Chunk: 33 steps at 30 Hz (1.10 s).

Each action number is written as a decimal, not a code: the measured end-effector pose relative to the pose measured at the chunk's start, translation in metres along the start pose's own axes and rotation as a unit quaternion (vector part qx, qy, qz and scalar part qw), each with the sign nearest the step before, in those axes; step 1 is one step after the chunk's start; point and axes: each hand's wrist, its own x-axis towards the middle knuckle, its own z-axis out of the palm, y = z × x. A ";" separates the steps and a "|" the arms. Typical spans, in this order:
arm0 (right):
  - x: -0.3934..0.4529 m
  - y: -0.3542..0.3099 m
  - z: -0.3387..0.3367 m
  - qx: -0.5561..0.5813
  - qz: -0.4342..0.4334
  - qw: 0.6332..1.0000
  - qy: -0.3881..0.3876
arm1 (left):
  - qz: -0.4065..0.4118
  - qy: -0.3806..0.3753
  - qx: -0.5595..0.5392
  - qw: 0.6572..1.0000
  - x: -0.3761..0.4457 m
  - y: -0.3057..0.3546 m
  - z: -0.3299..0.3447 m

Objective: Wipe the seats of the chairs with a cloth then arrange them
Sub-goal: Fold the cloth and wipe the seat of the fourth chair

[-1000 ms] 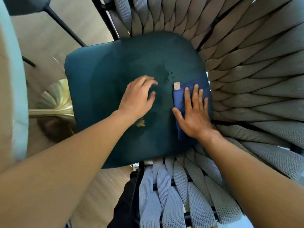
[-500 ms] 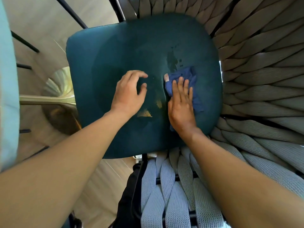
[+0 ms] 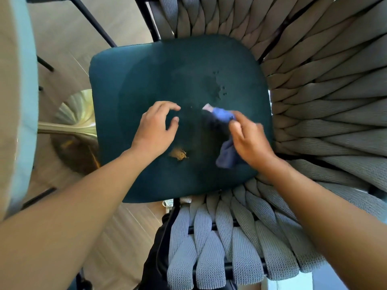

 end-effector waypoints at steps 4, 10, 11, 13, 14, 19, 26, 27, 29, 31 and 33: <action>0.032 -0.002 -0.030 0.015 0.020 0.987 0.161 | -0.011 0.012 -0.014 1.000 0.009 0.001 0.003; 0.111 0.029 0.014 -0.130 -0.020 0.990 0.059 | 0.014 0.048 -0.026 0.998 0.029 -0.010 0.015; 0.116 0.030 0.026 -0.153 -0.045 0.986 0.048 | 0.014 0.054 -0.030 0.998 0.031 -0.013 0.018; 0.118 0.026 0.047 -0.174 -0.096 0.980 0.019 | 0.017 0.066 -0.033 0.997 0.033 -0.016 0.022; 0.115 0.021 0.055 -0.176 -0.122 0.977 -0.003 | 0.024 0.075 -0.027 0.997 0.032 -0.016 0.022; 0.086 0.010 0.074 -0.192 -0.199 0.959 -0.061 | 0.031 0.102 0.015 0.994 0.029 -0.016 0.021; 0.037 0.024 0.064 -0.216 -0.362 0.876 -0.233 | 0.025 0.082 0.020 0.996 0.030 -0.008 0.008; 0.034 0.022 0.055 -0.186 -0.334 0.888 -0.254 | 0.022 0.078 0.020 0.997 0.031 -0.007 0.007; 0.037 0.009 0.033 -0.094 -0.213 0.943 -0.238 | 0.017 0.078 0.017 0.997 0.031 -0.007 0.005; 0.051 -0.008 0.013 -0.008 -0.108 0.988 -0.114 | 0.008 0.088 0.010 0.996 0.029 -0.009 0.004; 0.076 -0.022 -0.003 0.025 -0.046 0.998 0.029 | -0.005 0.095 0.004 0.995 0.027 -0.013 0.004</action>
